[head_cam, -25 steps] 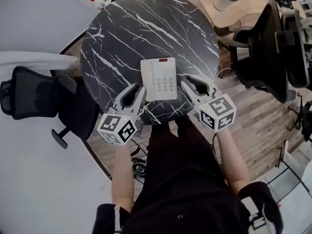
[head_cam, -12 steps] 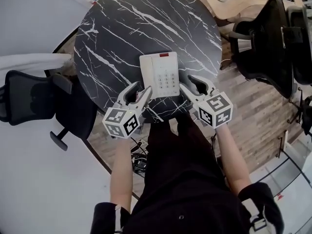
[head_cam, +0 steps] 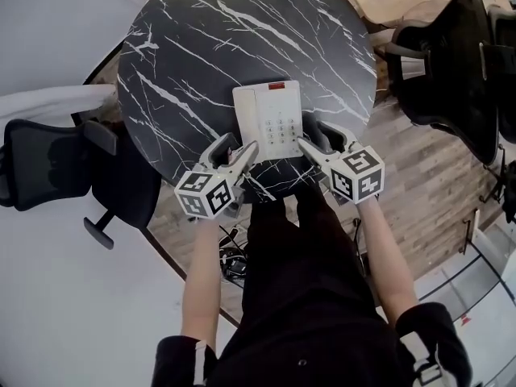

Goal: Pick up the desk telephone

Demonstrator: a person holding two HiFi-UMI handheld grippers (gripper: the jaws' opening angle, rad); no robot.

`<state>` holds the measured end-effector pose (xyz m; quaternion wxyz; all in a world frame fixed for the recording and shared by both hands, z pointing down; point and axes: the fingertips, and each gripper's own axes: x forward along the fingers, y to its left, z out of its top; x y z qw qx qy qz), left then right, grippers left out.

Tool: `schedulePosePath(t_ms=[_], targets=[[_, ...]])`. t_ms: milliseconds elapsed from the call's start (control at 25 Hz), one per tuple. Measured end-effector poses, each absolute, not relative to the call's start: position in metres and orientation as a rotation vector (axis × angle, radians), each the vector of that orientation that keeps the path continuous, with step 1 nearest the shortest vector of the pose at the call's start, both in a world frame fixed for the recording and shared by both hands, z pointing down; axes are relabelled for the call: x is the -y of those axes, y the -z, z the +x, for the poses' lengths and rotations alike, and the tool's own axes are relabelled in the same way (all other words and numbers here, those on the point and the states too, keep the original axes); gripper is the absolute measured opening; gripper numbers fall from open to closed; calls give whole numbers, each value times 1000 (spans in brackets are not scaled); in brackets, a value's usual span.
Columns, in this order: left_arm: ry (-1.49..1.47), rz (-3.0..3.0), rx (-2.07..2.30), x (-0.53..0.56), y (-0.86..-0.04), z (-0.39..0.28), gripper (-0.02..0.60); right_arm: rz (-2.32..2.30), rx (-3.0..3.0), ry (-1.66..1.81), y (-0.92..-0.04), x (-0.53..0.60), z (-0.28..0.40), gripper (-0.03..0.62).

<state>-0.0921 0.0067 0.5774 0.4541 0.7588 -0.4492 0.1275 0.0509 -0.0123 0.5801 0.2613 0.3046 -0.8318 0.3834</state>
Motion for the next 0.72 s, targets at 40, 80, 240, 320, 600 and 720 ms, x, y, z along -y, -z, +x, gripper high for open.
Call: schedulePosePath(t_ms=[40, 80, 240, 320, 600, 720], targets=[[-309, 1865, 1098, -7, -581, -92, 307, 817, 2244, -1046, -585, 10, 49, 257], [-306, 1857, 1088, -7, -585, -92, 318, 810, 2236, -1052, -589, 9, 48, 261], [-317, 1831, 1049, -9, -599, -90, 334, 797, 2221, -1085, -600, 6, 43, 282], [-319, 1818, 1023, -11, -605, -88, 336, 788, 2218, -1092, -605, 5, 41, 288], [-318, 1809, 1030, -6, -619, -87, 373, 807, 2188, -1108, -624, 8, 41, 308], [-298, 1818, 1022, -3, -622, -85, 379, 798, 2177, -1125, -630, 5, 38, 313]])
